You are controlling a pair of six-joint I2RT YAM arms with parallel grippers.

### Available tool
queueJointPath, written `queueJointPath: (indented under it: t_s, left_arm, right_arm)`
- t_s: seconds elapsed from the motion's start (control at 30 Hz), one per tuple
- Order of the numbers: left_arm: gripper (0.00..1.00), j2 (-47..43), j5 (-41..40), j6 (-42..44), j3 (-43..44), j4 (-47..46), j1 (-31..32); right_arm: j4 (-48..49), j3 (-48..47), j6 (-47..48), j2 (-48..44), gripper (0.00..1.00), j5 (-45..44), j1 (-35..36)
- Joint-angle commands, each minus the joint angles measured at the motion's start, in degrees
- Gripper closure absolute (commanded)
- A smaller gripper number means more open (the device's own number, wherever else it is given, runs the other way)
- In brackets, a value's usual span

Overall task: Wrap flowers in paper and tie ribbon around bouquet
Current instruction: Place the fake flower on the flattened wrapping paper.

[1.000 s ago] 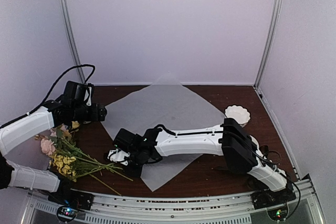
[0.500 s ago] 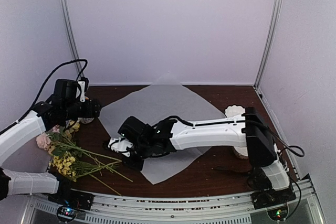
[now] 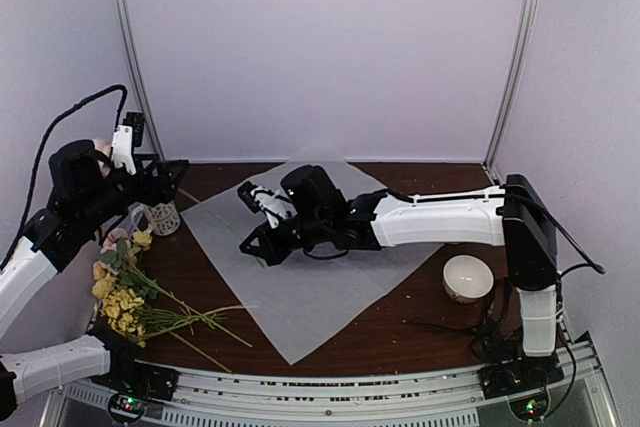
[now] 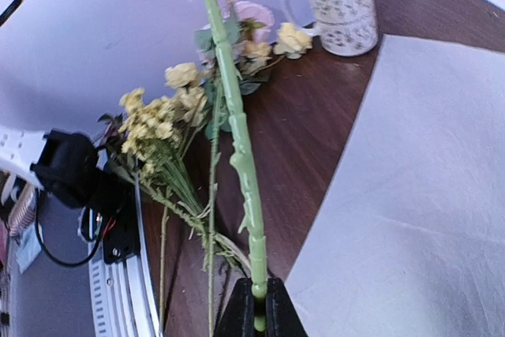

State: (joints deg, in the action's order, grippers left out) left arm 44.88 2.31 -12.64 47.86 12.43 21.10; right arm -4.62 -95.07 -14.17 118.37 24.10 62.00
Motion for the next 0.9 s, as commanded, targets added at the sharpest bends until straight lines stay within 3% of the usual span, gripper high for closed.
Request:
queueJointPath:
  t_s: [0.0, 0.33, 0.53, 0.57, 0.63, 0.7, 0.77, 0.87]
  left_arm:
    - [0.17, -2.85, 6.11, 2.06, -1.21, -6.25, 0.03]
    - [0.16, -0.47, 4.56, 1.92, -0.83, -4.5, 0.01]
    - [0.16, 0.62, 4.29, 1.75, -0.66, -3.74, 0.06]
    - [0.16, 0.58, 4.2, 1.75, -0.66, -3.58, 0.02]
    - [0.14, 0.48, 3.56, 1.75, -0.51, -3.12, 0.07]
    - [0.1, 0.45, 2.9, 1.67, -0.4, -2.7, 0.02]
    - [0.05, 0.68, 1.57, 1.22, -0.4, -2.31, 0.04]
    - [0.02, 2.24, -4.6, -0.55, 1.25, 1.43, 0.05]
  right_arm:
    - [9.35, 6.61, -15.3, -3.2, 1.0, -2.83, -5.4]
    - [15.51, 25.19, -34.21, -9.97, 1.0, -19.49, -10.34]
    - [14.79, 26.33, -38.36, -7.34, 1.0, -20.68, -10.29]
    - [13.61, 25.88, -37.82, -7.13, 0.88, -20.78, -10.31]
    - [10.08, 25.23, -35.98, -7.64, 0.45, -22.67, -10.32]
    - [8.37, 25.38, -32.82, -9.68, 0.13, -26.06, -10.1]
    - [8.34, 24.66, -25.27, -11.84, 0.07, -28.66, -8.61]
    - [7.33, 20.51, -9.3, -12.77, 0.15, -28.65, -3.85]
